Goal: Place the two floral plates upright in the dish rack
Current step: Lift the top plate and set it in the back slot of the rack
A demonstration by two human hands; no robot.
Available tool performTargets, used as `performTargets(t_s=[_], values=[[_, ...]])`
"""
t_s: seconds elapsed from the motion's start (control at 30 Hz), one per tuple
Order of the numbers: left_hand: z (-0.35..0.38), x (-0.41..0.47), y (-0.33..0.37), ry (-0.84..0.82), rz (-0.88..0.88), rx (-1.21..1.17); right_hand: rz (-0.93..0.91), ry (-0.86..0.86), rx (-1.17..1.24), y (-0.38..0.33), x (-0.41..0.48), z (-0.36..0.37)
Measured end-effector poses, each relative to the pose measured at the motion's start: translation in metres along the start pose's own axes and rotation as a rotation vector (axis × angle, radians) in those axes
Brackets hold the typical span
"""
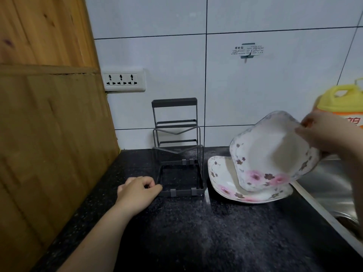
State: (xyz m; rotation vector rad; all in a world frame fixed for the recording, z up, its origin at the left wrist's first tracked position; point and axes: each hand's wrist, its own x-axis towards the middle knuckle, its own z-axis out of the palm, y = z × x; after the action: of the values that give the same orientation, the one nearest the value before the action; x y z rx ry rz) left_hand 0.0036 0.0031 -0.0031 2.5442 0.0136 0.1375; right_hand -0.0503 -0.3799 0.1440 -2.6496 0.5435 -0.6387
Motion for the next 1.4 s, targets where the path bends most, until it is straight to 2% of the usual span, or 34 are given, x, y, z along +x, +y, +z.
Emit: performTargets(t_s=[0.07, 0.13, 0.2, 0.3, 0.43, 0.53, 0.6, 0.73, 0.87, 1.07, 1.4], values=[[0.000, 0.000, 0.001, 0.001, 0.002, -0.002, 0.040, 0.035, 0.195, 0.001, -0.002, -0.008], [0.000, -0.001, 0.002, -0.001, 0.006, -0.005, 0.113, -0.056, 0.532, -0.002, -0.007, -0.016], [-0.001, -0.002, 0.002, -0.003, 0.011, -0.008, 0.139, -0.123, 0.743, -0.004, -0.007, -0.017], [-0.001, -0.002, 0.002, -0.004, 0.009, -0.007, 0.074, -0.043, 0.801, -0.015, -0.012, -0.011], [0.000, 0.000, 0.000, -0.002, 0.006, -0.009, -0.043, 0.177, 0.955, -0.037, -0.017, 0.003], [0.000, 0.000, 0.001, -0.003, 0.002, 0.001, -0.183, 0.393, 0.851, -0.055, -0.025, 0.008], [0.001, 0.001, 0.001, -0.003, -0.001, 0.011, -0.272, 0.471, 0.796, -0.061, -0.031, 0.011], [0.000, 0.000, 0.000, -0.002, 0.001, -0.002, -0.476, 0.502, 0.779, -0.078, -0.051, 0.017], [-0.001, -0.003, 0.004, -0.003, 0.006, 0.009, -0.581, 0.525, 0.906, -0.096, -0.059, 0.035], [-0.002, -0.003, 0.005, -0.013, -0.006, 0.009, -0.484, 0.379, 1.036, -0.116, -0.041, 0.055], [-0.002, -0.005, 0.004, -0.014, -0.007, -0.014, -0.485, 0.223, 0.937, -0.126, -0.027, 0.075]])
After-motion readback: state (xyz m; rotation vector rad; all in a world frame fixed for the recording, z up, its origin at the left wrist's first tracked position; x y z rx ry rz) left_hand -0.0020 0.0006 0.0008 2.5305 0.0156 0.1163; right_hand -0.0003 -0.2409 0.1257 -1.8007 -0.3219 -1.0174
